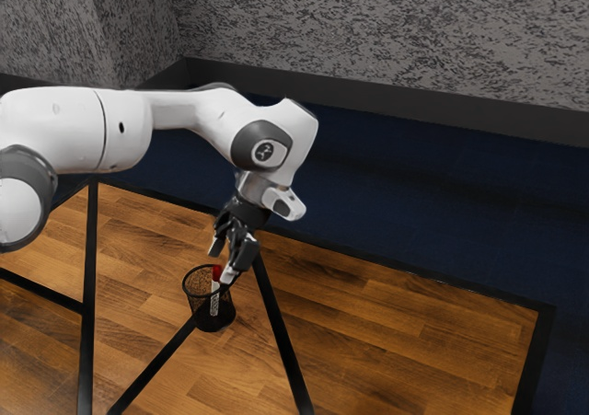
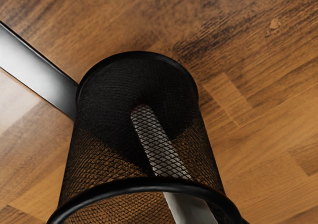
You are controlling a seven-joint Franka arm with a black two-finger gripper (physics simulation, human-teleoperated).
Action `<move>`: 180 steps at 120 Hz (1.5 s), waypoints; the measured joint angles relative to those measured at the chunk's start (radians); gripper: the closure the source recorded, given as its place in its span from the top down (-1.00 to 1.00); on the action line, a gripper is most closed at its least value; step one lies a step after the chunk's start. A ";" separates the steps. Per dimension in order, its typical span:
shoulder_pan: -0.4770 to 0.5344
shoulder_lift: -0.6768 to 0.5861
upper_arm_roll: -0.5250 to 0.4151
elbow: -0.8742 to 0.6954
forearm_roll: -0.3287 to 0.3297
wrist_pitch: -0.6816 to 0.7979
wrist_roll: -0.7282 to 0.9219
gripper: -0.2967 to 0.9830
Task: Take the marker out of the pen holder and place it to the left of the pen holder.
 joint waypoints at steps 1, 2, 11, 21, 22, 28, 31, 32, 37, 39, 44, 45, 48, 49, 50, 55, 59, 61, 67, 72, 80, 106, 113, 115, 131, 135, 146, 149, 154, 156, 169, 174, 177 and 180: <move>0.000 0.001 0.000 0.000 0.000 0.000 0.000 0.49; 0.000 0.002 0.000 0.000 0.000 0.000 -0.001 0.47; -0.001 0.011 0.007 0.005 -0.001 0.001 -0.005 0.25; -0.002 0.018 0.012 0.010 0.000 0.003 -0.010 0.20; -0.002 0.018 0.012 0.010 0.000 0.003 -0.011 0.19; -0.003 0.019 0.012 0.012 0.000 0.003 -0.014 0.17; -0.003 0.018 0.012 0.012 -0.001 0.004 -0.016 0.16; -0.003 0.018 0.012 0.013 -0.002 0.004 -0.017 0.15; -0.003 0.013 0.010 0.014 -0.004 0.002 -0.019 0.07; -0.002 0.011 0.009 0.014 -0.005 0.000 -0.020 0.05; -0.001 0.007 0.007 0.014 -0.009 -0.008 -0.022 -0.09; -0.001 0.007 0.007 0.014 -0.010 -0.011 -0.023 -0.12; 0.000 0.006 0.006 0.014 -0.013 -0.017 -0.024 -0.18; 0.000 0.005 0.006 0.014 -0.013 -0.020 -0.024 -0.19; 0.000 0.005 0.006 0.014 -0.014 -0.022 -0.025 -0.21; 0.000 0.004 0.005 0.014 -0.018 -0.034 -0.027 -0.26; 0.001 0.003 0.004 0.014 -0.021 -0.042 -0.028 -0.28; 0.001 0.003 0.004 0.014 -0.023 -0.046 -0.029 -0.29; 0.002 0.002 0.004 0.014 -0.028 -0.061 -0.031 -0.31; 0.002 0.001 0.004 0.014 -0.031 -0.076 -0.032 -0.33; 0.005 0.000 0.004 0.014 -0.035 -0.100 -0.035 -0.40; 0.009 -0.007 0.005 0.015 -0.042 -0.137 -0.046 -0.60; 0.017 -0.039 0.007 0.007 -0.046 -0.142 -0.051 -0.62; 0.020 -0.049 0.007 0.005 -0.047 -0.142 -0.052 -0.62; 0.049 -0.157 0.009 -0.039 -0.060 -0.155 -0.058 -0.64; 0.060 -0.189 0.010 -0.050 -0.066 -0.162 -0.060 -0.65; 0.094 -0.267 0.011 -0.064 -0.079 -0.192 -0.063 -0.65; 0.106 -0.281 0.011 -0.065 -0.081 -0.203 -0.064 -0.65; 0.136 -0.295 0.011 -0.070 -0.084 -0.224 -0.066 -0.66; 0.152 -0.297 0.011 -0.075 -0.085 -0.231 -0.066 -0.66; 0.232 -0.241 0.014 -0.090 -0.088 -0.284 -0.069 -0.66; 0.250 -0.222 0.015 -0.100 -0.089 -0.303 -0.071 -0.66; 0.263 -0.213 0.015 -0.109 -0.090 -0.314 -0.072 -0.65; 0.274 -0.204 0.015 -0.117 -0.091 -0.325 -0.073 -0.65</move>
